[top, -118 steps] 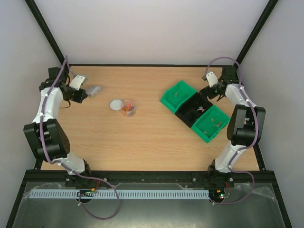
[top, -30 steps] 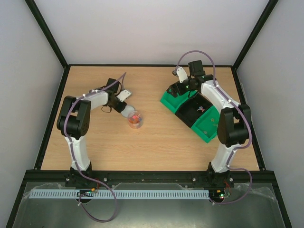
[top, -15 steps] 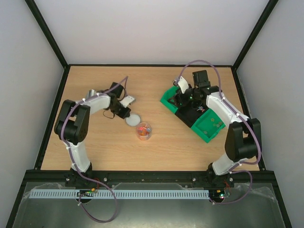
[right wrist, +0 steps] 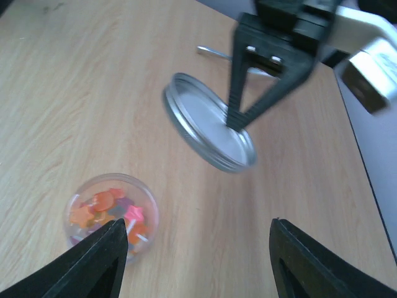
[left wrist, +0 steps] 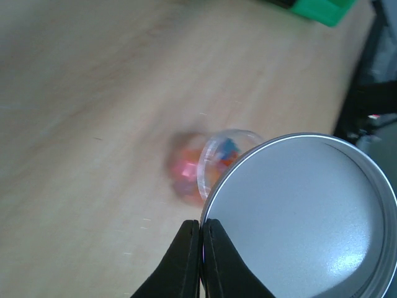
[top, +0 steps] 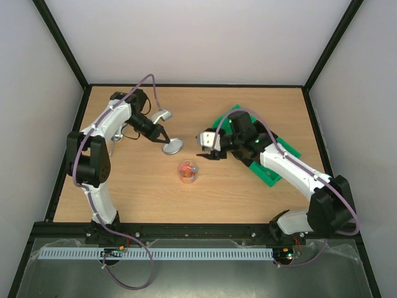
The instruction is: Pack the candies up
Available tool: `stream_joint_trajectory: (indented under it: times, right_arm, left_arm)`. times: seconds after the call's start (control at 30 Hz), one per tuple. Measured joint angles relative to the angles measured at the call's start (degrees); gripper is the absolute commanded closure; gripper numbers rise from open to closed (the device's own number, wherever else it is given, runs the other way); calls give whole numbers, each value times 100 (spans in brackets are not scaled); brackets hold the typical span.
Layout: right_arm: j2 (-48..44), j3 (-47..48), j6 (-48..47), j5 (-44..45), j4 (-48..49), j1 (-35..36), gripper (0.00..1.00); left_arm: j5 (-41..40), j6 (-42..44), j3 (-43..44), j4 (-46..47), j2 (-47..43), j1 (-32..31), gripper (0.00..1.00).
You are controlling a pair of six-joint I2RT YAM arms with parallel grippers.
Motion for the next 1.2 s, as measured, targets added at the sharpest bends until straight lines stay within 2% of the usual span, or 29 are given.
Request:
stream_joint_trajectory:
  times: [0.13, 0.3, 0.43, 0.67, 0.93, 1.07, 1.2]
  right_arm:
    - [-223, -444, -857, 50, 155, 424, 40]
    - [-378, -940, -1486, 291, 581, 822, 44]
    - [-424, -1021, -1582, 520, 837, 940, 46]
    - [-1038, -1300, -1545, 868, 1110, 942, 49]
    - [-1073, -1331, -1438, 914, 1261, 955, 49]
    - [-905, -1322, -1462, 887, 1379, 1012, 56]
    - [-739, -1320, -1545, 857, 1392, 1016, 68]
  left_arm:
    - [509, 142, 2, -568, 0, -92, 98]
    - [782, 155, -13, -800, -9, -271, 98]
    - [892, 157, -140, -839, -66, -426, 98]
    - [938, 153, -245, -855, -76, -531, 98]
    - [914, 144, -256, -855, -76, -682, 98]
    - [914, 133, -256, -855, -76, -741, 98]
    - [916, 101, -256, -852, -74, -765, 98]
